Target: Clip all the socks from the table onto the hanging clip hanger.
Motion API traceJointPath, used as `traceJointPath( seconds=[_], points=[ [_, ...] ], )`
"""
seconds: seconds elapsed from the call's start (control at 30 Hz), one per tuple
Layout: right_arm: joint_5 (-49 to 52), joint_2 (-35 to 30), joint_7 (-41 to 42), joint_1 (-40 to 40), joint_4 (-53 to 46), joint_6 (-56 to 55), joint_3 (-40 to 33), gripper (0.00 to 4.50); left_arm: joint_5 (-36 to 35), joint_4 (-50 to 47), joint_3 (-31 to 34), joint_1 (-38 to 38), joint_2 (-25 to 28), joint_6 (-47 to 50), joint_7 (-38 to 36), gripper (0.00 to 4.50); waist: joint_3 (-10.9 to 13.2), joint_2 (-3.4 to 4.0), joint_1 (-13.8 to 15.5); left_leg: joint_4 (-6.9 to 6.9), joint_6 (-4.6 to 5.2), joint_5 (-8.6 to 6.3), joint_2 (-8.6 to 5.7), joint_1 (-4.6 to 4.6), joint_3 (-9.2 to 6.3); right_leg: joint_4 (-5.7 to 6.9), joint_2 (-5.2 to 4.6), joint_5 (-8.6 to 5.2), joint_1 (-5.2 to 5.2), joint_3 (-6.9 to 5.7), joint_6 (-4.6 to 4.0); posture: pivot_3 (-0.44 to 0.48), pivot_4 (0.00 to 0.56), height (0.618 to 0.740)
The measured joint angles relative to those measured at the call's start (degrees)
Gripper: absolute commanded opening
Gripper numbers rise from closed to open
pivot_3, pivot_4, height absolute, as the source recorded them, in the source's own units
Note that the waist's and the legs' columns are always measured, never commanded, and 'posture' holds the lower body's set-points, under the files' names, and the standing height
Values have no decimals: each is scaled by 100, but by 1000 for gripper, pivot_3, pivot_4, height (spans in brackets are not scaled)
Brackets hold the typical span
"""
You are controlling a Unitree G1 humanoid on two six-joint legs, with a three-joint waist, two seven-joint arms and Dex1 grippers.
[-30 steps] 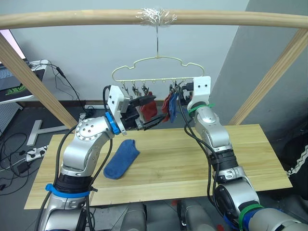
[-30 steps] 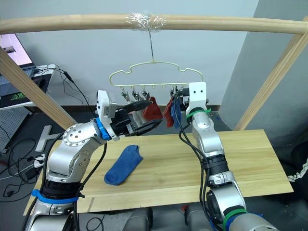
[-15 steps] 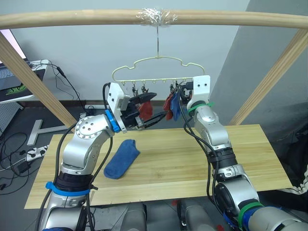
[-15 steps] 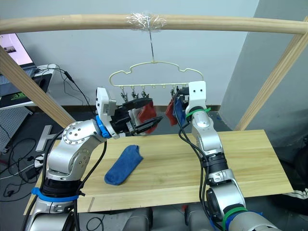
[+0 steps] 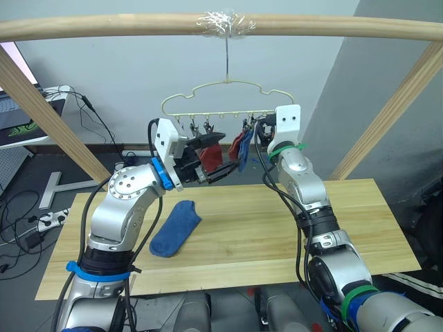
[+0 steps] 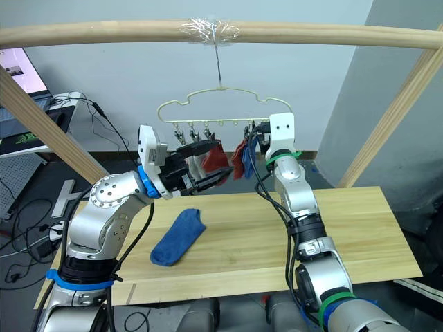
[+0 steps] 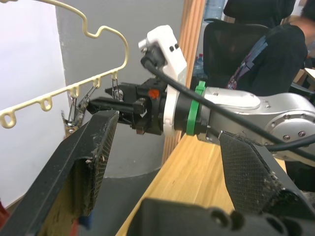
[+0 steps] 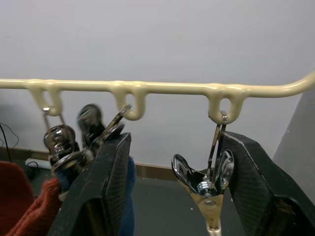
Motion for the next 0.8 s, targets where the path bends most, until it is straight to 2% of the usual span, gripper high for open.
traceJointPath(
  seconds=[0.8],
  points=[
    [0,-35,-53,-131,230,-166,-30,2519,-7,-59,0,-5,-12,5,30,3708,0,0,5,0,0,0,0,0,0,0,0,0,0,0,0,144,165,740]
  ],
)
